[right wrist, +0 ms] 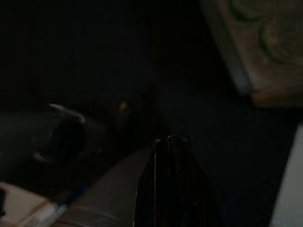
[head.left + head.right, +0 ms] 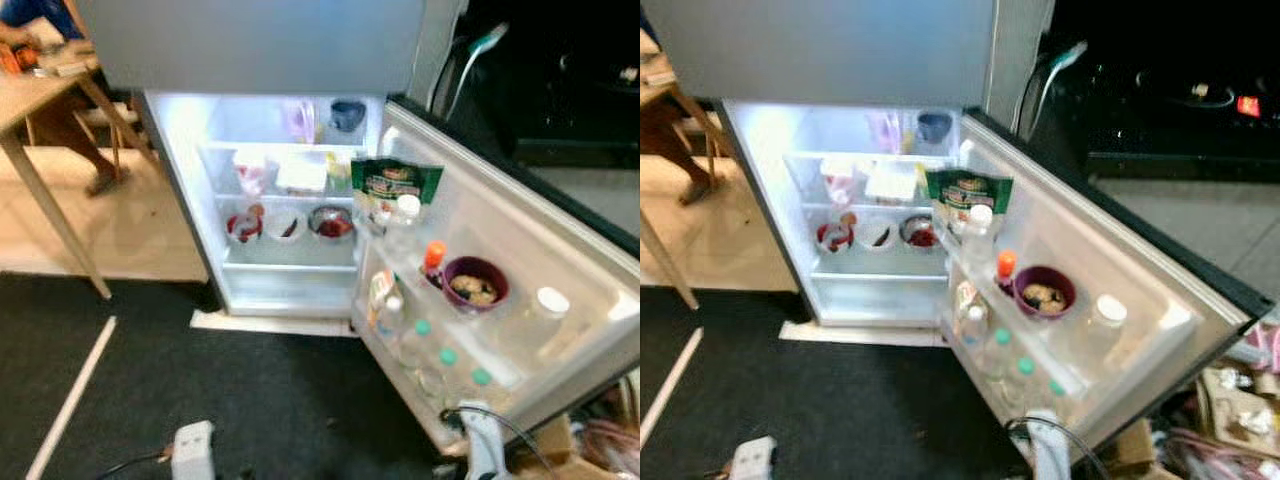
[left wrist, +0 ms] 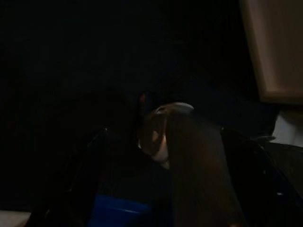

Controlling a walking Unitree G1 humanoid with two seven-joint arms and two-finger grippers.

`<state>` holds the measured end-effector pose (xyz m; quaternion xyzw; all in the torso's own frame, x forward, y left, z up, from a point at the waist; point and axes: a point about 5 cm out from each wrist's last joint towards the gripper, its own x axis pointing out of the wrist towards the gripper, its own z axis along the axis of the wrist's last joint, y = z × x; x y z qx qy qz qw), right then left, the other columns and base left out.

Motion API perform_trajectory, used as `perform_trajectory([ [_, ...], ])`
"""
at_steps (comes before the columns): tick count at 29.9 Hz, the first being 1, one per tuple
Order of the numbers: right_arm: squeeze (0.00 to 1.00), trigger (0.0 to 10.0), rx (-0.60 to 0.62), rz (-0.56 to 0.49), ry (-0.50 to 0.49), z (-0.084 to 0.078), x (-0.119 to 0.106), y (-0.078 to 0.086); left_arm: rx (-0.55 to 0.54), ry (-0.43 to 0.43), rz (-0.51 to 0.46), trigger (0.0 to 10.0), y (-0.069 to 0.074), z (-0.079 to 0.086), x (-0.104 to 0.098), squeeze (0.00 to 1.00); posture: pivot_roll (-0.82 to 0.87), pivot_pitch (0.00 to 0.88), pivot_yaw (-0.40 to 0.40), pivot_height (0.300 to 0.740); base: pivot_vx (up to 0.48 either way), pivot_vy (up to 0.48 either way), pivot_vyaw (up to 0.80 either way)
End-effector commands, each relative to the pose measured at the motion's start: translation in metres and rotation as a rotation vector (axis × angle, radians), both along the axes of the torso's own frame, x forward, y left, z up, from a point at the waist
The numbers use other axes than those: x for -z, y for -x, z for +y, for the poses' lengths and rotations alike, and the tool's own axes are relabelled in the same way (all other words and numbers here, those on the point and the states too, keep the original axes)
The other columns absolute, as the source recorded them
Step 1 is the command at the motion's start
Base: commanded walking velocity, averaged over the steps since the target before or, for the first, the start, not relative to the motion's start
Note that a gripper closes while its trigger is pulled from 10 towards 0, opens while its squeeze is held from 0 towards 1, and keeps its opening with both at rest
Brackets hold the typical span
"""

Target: Restocking fridge

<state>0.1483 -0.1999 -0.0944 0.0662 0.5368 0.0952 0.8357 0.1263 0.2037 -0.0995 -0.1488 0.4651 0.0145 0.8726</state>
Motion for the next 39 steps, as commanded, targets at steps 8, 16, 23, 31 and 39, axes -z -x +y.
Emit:
perform_trajectory([
  [8,0.00,10.0,0.001,0.058,0.052,-0.006,0.005,0.014,-0.027,-0.009,0.039,10.0,0.007,0.000,0.003,0.00,-0.06,0.000,-0.003,0.740,0.000,-0.360,0.00],
  [16,0.00,10.0,-0.006,0.066,0.068,-0.007,0.006,0.016,-0.014,-0.020,0.063,10.0,0.010,0.000,0.004,0.00,-0.06,0.000,-0.001,0.740,0.000,0.000,0.00],
  [23,0.00,10.0,-0.005,0.065,0.091,-0.009,0.005,0.015,-0.026,-0.019,0.080,10.0,0.009,0.000,0.005,0.00,-0.06,0.000,-0.001,0.740,-0.280,0.000,0.00],
  [31,0.00,10.0,0.003,0.058,0.108,-0.011,0.004,0.013,-0.024,-0.021,0.082,10.0,0.009,0.000,0.005,0.00,-0.06,0.000,-0.001,0.740,-0.424,0.000,0.00],
  [39,0.00,10.0,0.006,0.059,0.099,-0.009,0.005,0.013,-0.021,-0.041,0.091,10.0,0.011,0.003,0.005,0.00,-0.06,0.000,0.001,0.740,-0.217,0.000,0.00],
])
